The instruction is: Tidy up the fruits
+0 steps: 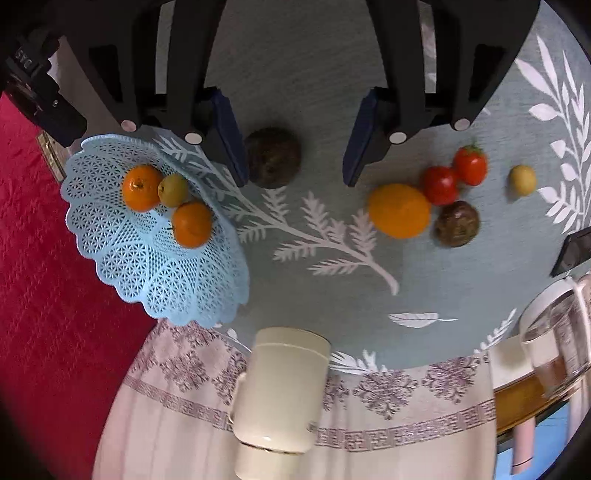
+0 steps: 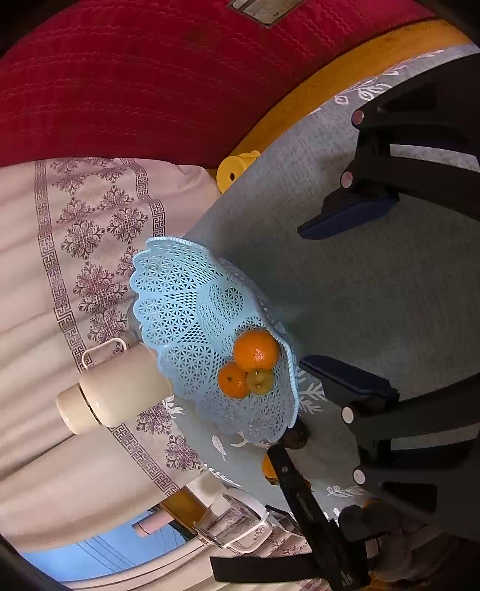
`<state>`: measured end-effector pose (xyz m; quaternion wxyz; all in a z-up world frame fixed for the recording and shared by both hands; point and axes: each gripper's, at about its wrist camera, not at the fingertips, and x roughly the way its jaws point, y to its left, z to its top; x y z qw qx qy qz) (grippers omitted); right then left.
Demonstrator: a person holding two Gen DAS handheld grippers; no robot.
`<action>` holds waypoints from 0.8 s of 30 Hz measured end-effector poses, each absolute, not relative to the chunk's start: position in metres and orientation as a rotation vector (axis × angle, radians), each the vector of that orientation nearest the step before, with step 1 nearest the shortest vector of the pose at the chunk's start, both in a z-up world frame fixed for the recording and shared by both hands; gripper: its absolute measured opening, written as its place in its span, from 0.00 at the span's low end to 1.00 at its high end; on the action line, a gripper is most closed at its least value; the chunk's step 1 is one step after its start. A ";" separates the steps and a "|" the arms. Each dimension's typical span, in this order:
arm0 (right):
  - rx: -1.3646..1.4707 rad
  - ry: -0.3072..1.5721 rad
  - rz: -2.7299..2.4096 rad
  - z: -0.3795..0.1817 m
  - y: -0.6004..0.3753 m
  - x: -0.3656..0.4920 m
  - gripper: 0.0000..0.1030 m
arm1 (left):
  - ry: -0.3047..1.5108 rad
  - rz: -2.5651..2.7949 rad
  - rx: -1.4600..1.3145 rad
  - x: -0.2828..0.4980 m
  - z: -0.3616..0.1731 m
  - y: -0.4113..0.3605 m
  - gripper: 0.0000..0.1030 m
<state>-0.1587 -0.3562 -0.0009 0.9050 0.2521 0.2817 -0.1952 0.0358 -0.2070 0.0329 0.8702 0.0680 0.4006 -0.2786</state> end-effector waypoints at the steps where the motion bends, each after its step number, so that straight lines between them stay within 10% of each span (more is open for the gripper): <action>1: 0.521 0.582 -0.402 -0.001 -0.356 -0.159 0.63 | 0.846 -0.582 0.148 0.038 0.030 -0.210 0.53; 24: 0.529 0.583 -0.392 -0.003 -0.359 -0.159 0.63 | 0.829 -0.613 0.173 0.033 0.030 -0.220 0.43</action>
